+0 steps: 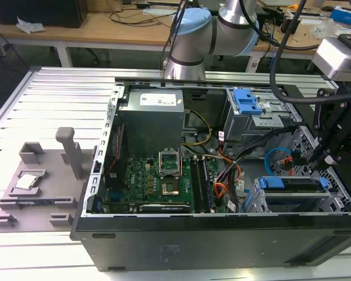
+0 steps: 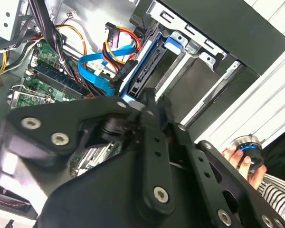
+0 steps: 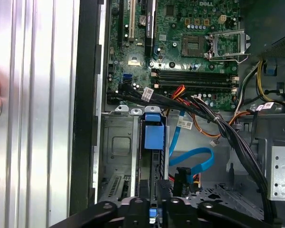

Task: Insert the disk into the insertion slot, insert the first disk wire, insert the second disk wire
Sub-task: 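Insert the first disk wire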

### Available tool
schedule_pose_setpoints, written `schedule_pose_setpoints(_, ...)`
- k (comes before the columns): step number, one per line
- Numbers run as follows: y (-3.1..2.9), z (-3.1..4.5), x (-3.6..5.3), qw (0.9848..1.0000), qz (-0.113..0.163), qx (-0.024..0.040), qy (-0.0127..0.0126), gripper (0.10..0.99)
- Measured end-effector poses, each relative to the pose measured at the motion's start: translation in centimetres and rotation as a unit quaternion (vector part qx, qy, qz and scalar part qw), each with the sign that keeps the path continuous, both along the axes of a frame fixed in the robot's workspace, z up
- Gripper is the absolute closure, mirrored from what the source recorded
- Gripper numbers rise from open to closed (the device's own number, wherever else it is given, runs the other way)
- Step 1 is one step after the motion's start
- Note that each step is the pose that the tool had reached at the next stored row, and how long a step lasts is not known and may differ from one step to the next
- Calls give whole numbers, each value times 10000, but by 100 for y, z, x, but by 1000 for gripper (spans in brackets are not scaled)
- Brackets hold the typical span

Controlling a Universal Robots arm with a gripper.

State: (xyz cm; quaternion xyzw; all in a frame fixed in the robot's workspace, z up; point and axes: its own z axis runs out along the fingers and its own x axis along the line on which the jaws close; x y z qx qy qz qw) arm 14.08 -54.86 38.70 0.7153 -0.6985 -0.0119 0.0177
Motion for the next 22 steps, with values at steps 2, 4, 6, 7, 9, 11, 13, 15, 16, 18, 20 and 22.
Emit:
schedule_pose_setpoints(2, 0, 0, 0, 10000, 0, 0, 0, 725)
schedule_pose_setpoints(4, 64, -12, 70, 10000, -2, -3, 1, 725)
schedule_pose_setpoints(6, 167, -91, 97, 10000, -36, -8, 4, 725)
schedule_pose_setpoints(7, 177, -110, 97, 10000, -58, -8, 5, 725)
schedule_pose_setpoints(9, 222, -162, 95, 9999, -121, -9, 5, 725)
schedule_pose_setpoints(11, 240, -198, 71, 9999, -151, -7, 5, 725)
schedule_pose_setpoints(13, 249, -253, 59, 9998, -184, -8, 5, 725)
schedule_pose_setpoints(15, 249, -264, 58, 9998, -189, -14, 5, 725)
schedule_pose_setpoints(16, 249, -264, 58, 9998, -189, -15, 5, 725)
schedule_pose_setpoints(18, 249, -265, 57, 9998, -190, -17, 5, 725)
schedule_pose_setpoints(20, 249, -265, 57, 9998, -190, -18, 5, 741)
schedule_pose_setpoints(22, 249, -265, 57, 9998, -190, -20, 5, 871)
